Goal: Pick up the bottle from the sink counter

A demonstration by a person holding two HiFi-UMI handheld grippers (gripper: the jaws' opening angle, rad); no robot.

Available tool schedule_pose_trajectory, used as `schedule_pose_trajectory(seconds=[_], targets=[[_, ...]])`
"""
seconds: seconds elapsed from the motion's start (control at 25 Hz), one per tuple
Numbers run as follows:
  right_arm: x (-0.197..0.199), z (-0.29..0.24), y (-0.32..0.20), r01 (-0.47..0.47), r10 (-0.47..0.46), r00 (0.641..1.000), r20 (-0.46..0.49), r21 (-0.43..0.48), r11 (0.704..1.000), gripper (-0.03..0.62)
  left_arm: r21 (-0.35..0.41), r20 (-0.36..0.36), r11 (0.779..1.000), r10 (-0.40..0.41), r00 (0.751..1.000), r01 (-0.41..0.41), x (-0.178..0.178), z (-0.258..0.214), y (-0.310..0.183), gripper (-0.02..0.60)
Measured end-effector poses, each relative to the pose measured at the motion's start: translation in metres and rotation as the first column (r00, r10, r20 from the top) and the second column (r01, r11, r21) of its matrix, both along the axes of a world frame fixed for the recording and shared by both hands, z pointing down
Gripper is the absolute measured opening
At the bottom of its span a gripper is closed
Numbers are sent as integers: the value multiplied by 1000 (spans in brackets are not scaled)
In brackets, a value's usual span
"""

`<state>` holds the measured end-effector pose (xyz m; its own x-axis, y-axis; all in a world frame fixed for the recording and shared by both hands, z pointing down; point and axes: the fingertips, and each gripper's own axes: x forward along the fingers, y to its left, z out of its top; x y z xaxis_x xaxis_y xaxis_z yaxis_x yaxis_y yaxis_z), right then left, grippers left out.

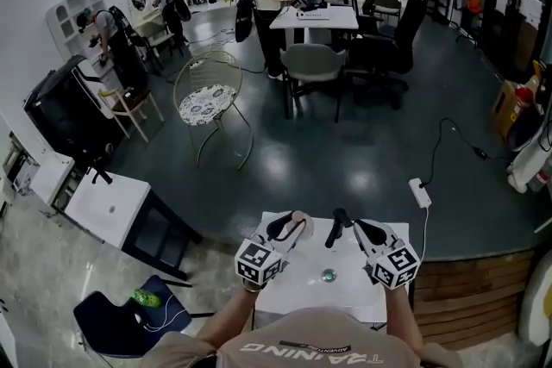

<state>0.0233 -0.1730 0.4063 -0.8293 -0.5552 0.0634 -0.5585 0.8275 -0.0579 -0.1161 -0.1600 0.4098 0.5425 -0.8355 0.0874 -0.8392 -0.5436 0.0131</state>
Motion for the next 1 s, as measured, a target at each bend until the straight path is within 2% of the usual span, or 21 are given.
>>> schedule_pose_trajectory(seconds=[0.64, 1.0], targets=[[7, 4, -1, -9, 9, 1000, 14, -6, 1000, 6, 7, 1, 1000, -5, 1000, 5, 0, -2, -6, 129], [4, 5, 3, -5, 5, 1000, -14, -16, 1000, 7, 6, -4, 1000, -1, 1000, 1, 1, 1, -8, 129]])
